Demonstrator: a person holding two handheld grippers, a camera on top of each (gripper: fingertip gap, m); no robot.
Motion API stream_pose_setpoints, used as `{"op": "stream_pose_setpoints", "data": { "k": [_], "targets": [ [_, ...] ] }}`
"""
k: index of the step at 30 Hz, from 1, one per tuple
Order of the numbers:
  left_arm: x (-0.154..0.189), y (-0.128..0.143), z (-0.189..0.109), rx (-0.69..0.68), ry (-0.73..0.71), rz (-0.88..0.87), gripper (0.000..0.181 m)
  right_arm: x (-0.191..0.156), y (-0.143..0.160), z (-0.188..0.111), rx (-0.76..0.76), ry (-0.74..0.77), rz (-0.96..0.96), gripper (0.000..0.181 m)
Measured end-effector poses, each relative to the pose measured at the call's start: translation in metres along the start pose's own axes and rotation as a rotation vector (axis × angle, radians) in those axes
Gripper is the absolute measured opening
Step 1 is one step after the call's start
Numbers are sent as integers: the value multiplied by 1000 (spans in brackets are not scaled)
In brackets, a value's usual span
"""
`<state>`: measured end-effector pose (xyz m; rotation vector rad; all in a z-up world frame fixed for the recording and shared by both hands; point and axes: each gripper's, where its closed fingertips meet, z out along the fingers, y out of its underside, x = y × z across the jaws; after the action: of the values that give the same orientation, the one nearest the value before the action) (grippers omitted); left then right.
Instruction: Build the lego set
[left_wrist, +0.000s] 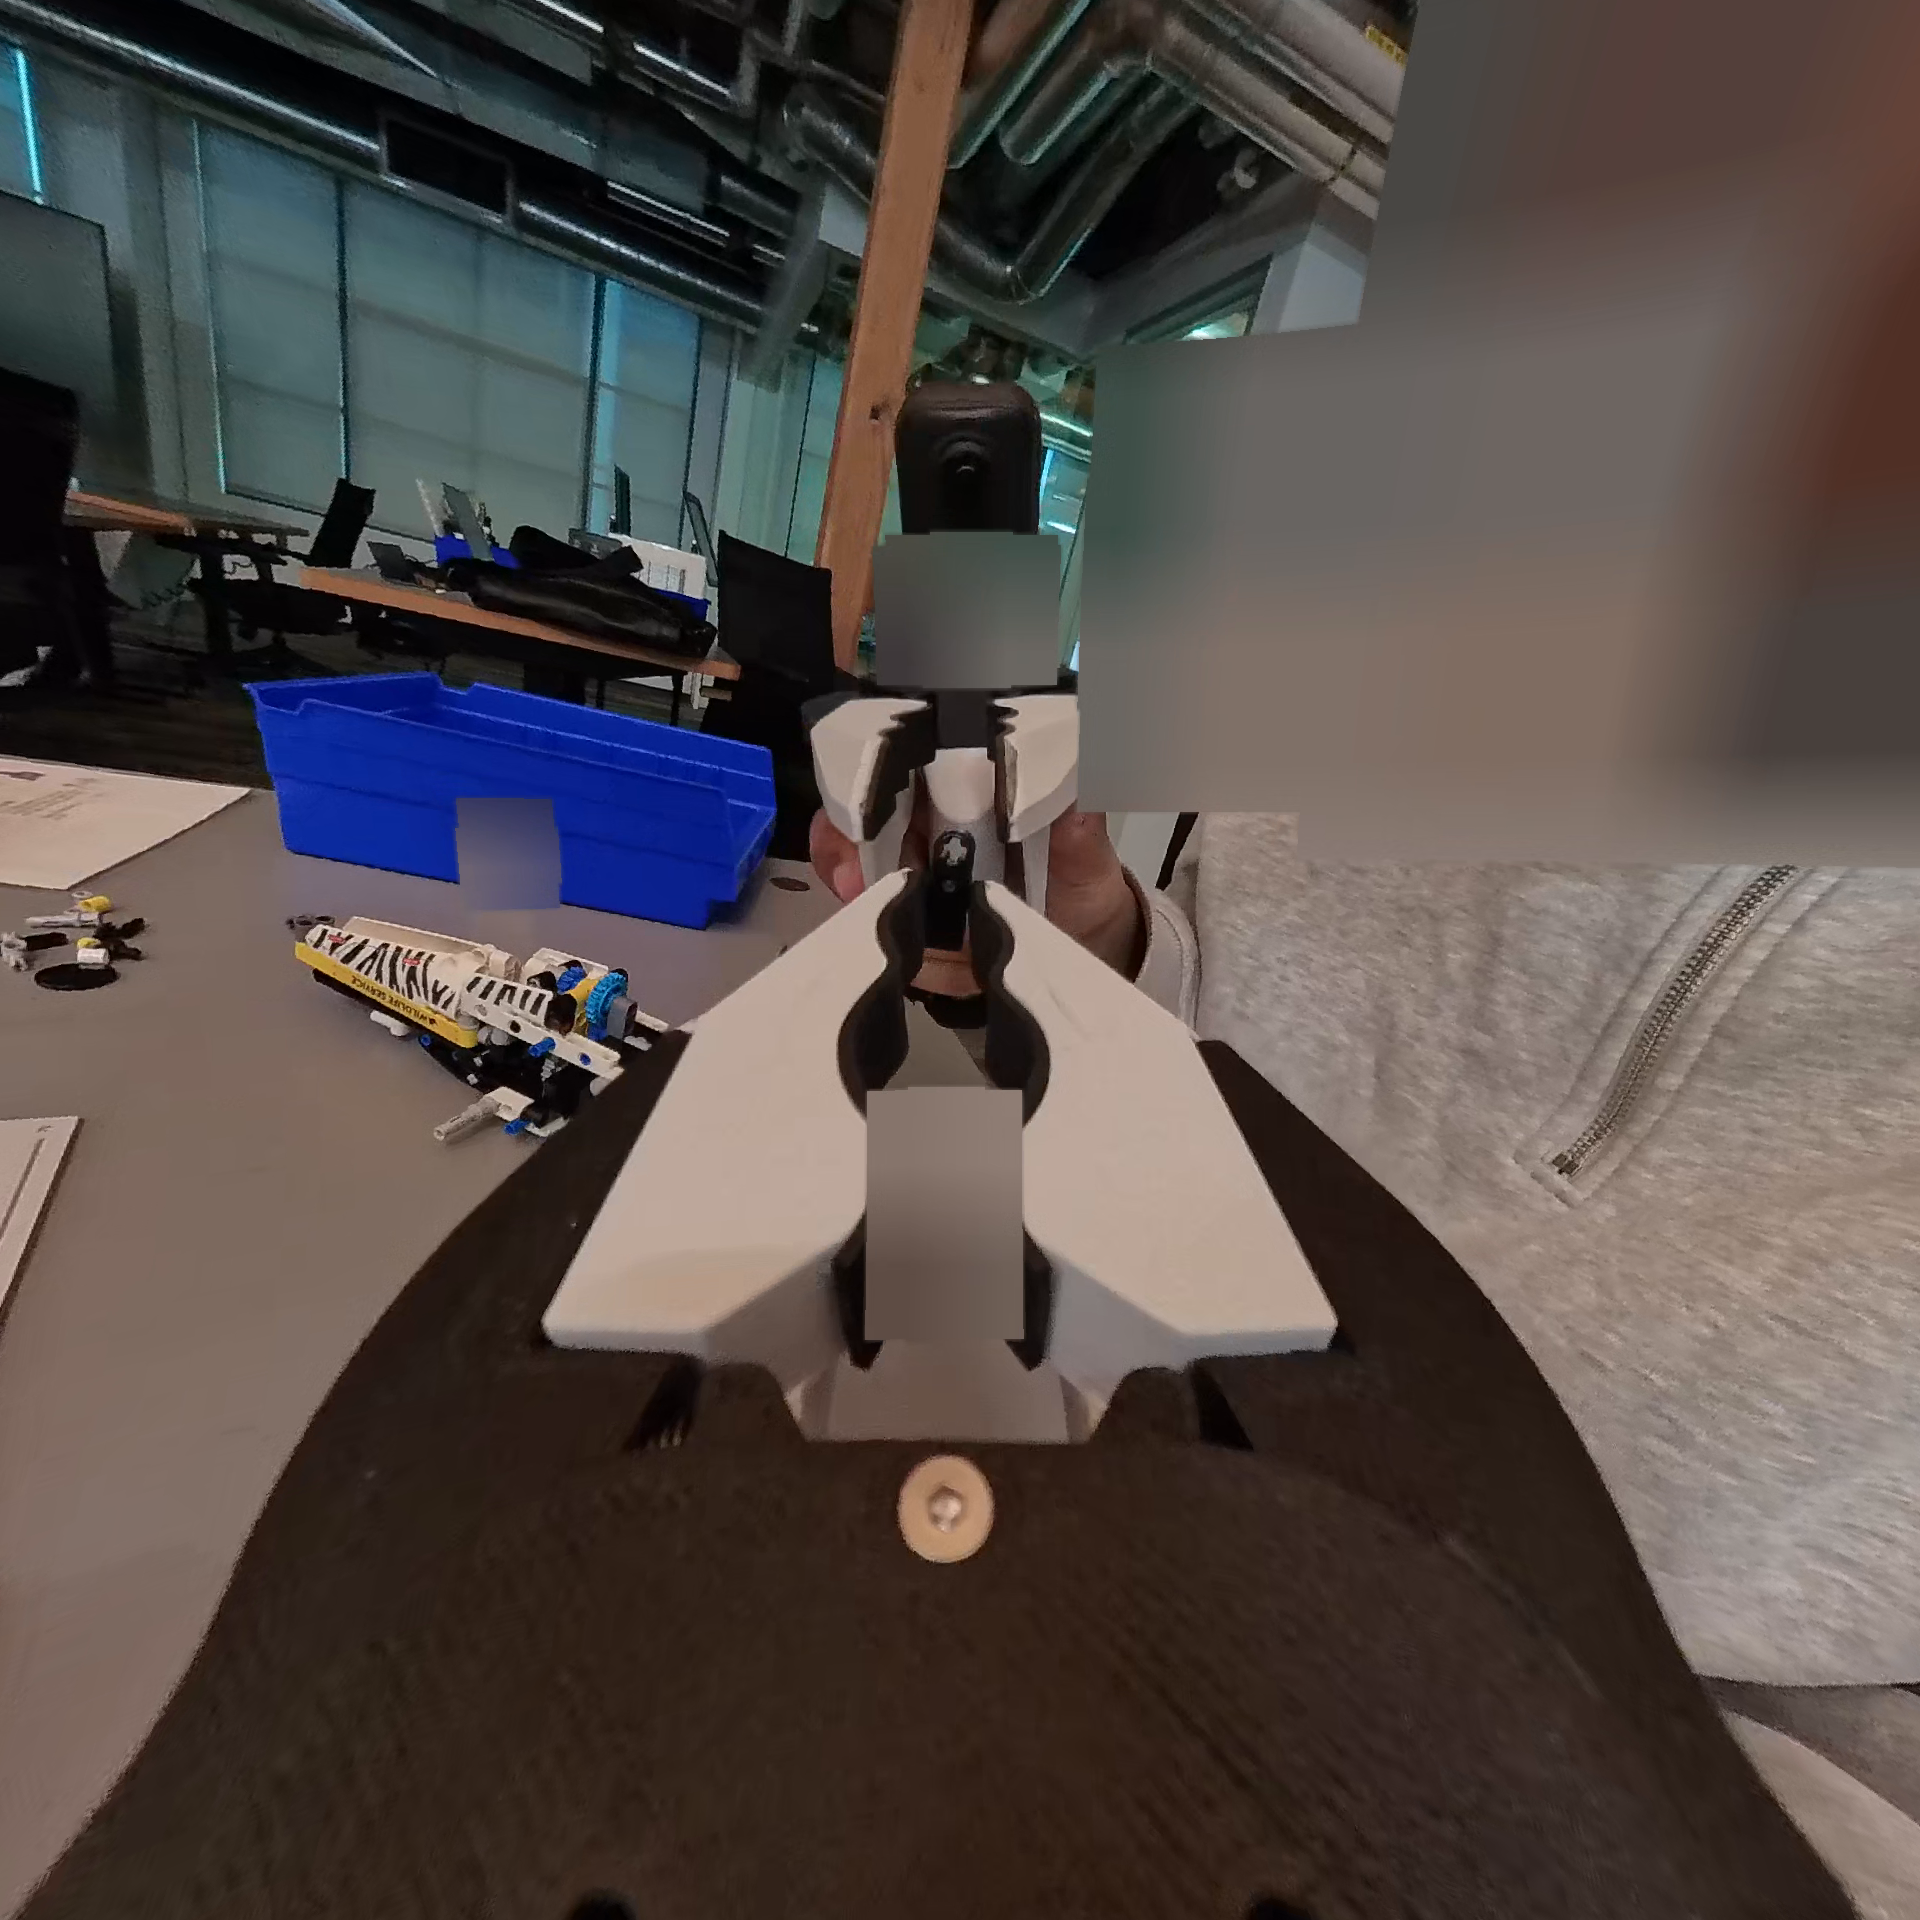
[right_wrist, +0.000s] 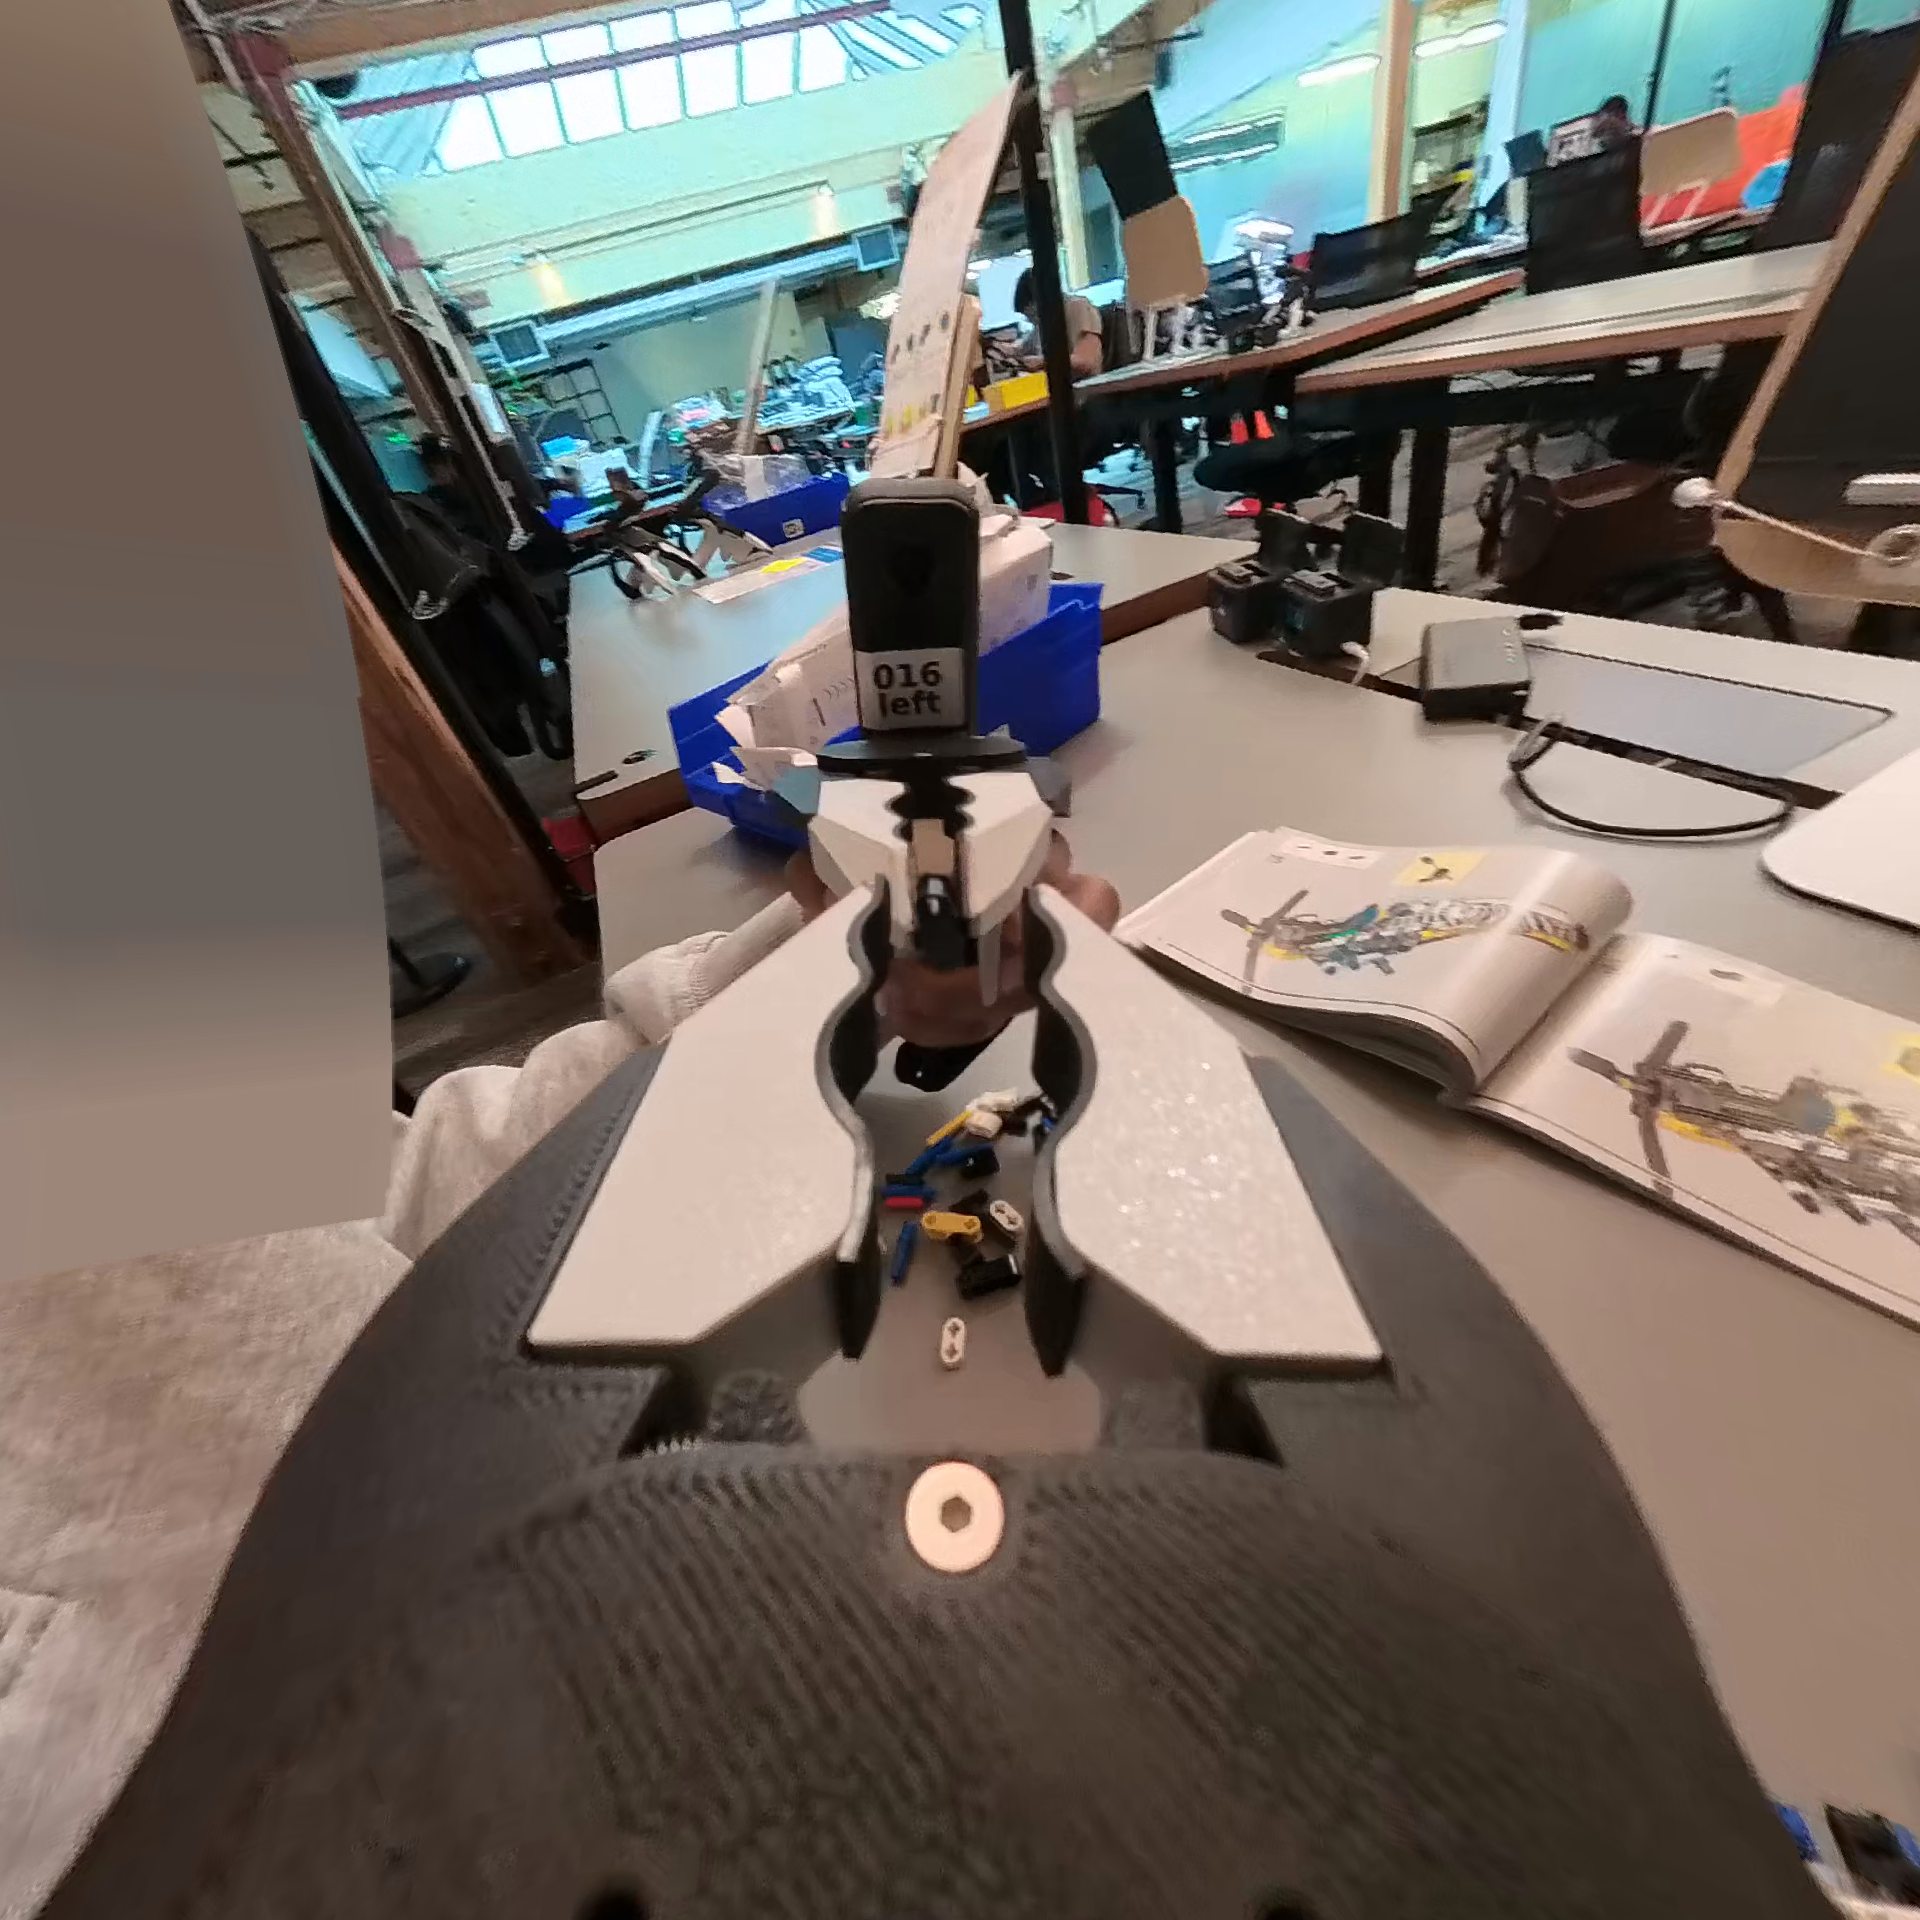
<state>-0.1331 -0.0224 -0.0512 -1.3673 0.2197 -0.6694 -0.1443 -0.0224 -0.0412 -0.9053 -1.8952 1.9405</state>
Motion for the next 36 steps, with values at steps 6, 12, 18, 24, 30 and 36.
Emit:
{"op": "stream_pose_setpoints", "data": {
  "k": [6, 12, 18, 24, 30, 36],
  "targets": [
    [-2, 2, 1, -12, -8, -4, 5, -2, 4, 2, -10, -12, -55, 4],
    [-2, 3, 1, -14, -9, -6, 5, -3, 5, 2, -23, 9, -117, 4],
    [-1, 3, 3, -15, -15, 8, 9, -3, 2, -2, -3, -35, -34, 4],
    [-1, 0, 3, 5, -12, 14, 8, -1, 6, -3, -16, -64, 29, 4],
    [-1, 1, 4, -2, -10, 18, 5, -2, 8, -2, -25, -74, 36, 4],
    [0, 0, 3, -1, 0, 14, 5, -3, 8, -1, -23, -80, 36, 4]
  ]
}}
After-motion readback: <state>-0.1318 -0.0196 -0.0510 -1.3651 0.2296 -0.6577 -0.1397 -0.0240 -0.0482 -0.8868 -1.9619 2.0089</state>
